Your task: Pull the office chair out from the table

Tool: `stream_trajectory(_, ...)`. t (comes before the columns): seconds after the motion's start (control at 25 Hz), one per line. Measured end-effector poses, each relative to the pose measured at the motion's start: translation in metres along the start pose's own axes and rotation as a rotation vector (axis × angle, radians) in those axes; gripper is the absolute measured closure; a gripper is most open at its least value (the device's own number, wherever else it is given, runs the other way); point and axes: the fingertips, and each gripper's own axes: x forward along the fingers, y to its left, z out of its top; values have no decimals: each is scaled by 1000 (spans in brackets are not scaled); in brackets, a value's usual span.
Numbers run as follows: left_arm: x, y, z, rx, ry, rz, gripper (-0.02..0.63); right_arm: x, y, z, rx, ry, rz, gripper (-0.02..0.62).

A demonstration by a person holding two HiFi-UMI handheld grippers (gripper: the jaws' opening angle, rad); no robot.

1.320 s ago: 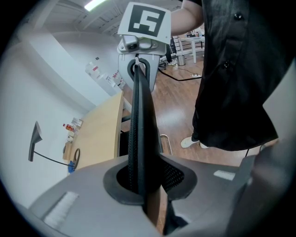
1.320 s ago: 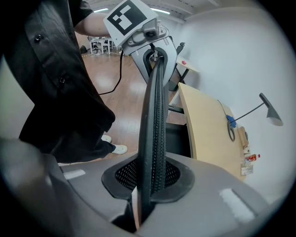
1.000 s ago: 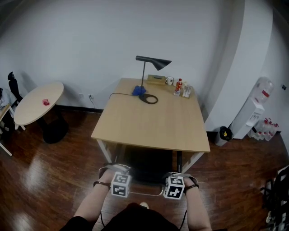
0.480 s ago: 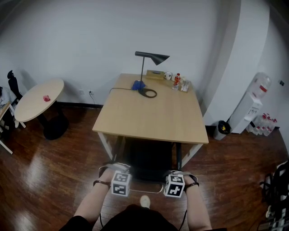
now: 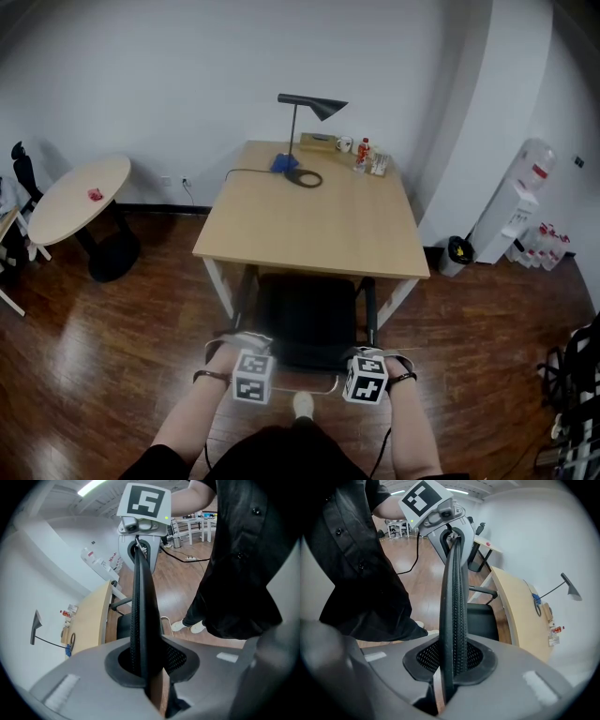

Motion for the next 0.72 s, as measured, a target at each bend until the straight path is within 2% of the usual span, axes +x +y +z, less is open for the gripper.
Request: stream_trajectory(0.72,-18,-49,14,-10,4,-17,535,-12,54,3,10,-7,18,522)
